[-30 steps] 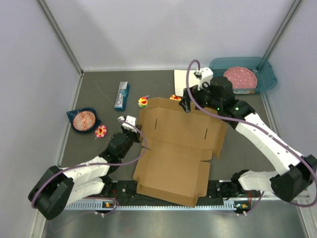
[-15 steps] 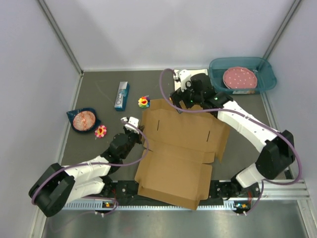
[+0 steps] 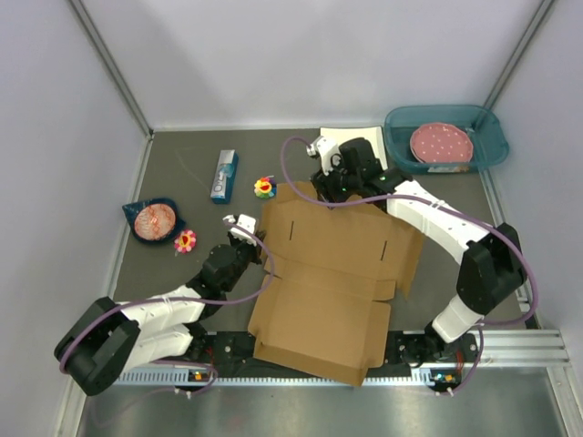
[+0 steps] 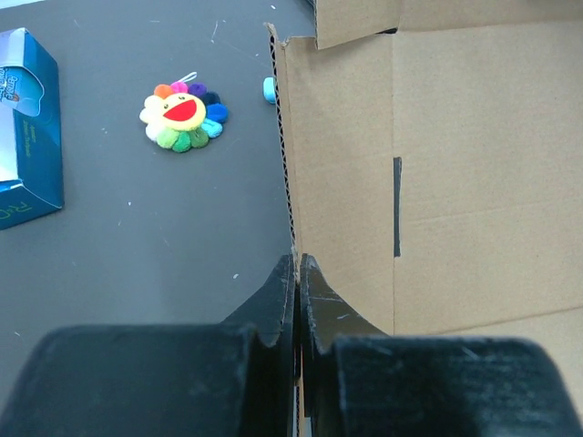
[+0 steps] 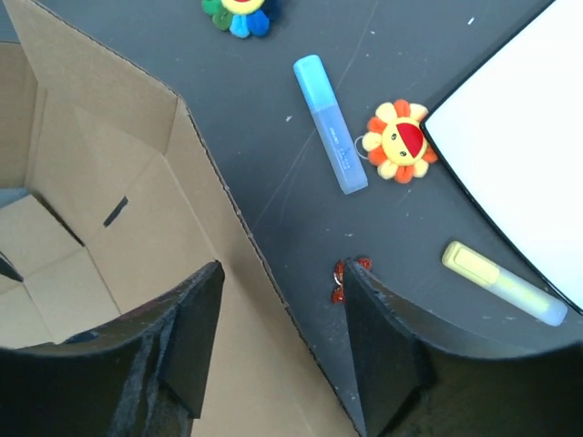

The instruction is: Fold the paper box

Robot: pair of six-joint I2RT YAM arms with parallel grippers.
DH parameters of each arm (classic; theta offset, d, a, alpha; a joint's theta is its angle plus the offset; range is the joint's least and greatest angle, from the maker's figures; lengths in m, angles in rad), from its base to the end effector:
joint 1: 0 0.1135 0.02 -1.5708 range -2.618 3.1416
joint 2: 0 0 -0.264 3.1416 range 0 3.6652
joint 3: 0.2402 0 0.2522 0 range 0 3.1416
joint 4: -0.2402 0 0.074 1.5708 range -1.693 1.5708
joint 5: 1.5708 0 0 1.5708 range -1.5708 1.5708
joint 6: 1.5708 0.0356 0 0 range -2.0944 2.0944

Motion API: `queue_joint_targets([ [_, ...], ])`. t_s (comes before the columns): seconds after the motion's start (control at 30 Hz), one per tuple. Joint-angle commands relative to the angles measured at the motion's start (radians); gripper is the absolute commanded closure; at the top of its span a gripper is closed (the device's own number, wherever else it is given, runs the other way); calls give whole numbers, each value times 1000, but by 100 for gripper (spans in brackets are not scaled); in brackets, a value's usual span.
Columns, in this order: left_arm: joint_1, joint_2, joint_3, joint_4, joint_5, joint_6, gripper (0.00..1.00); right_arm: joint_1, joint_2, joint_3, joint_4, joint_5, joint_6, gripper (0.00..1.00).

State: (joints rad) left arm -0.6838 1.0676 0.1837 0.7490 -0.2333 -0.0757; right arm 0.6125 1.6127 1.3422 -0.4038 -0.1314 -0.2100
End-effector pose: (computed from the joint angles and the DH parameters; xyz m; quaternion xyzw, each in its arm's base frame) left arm 0.1618 -0.1213 0.1788 0.1509 0.7366 -0.1608 0.6393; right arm 0.2988 0.2157 0.3014 -0.3856 0.8129 0.1444 0.4119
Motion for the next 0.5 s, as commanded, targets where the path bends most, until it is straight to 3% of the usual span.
queue_joint_targets([
  [0.0, -8, 6, 26, 41, 9, 5, 100, 15, 0, 23, 43, -40, -9, 50],
  [0.3, -10, 0, 23, 39, -6, 2, 100, 46, 15, 21, 48, -25, -22, 71],
  [0.37, -10, 2, 26, 39, 3, 2, 100, 55, 24, 26, 48, -22, -23, 69],
  [0.47, -10, 9, 30, 38, 11, 4, 100, 61, 42, 43, 43, -14, -15, 57],
])
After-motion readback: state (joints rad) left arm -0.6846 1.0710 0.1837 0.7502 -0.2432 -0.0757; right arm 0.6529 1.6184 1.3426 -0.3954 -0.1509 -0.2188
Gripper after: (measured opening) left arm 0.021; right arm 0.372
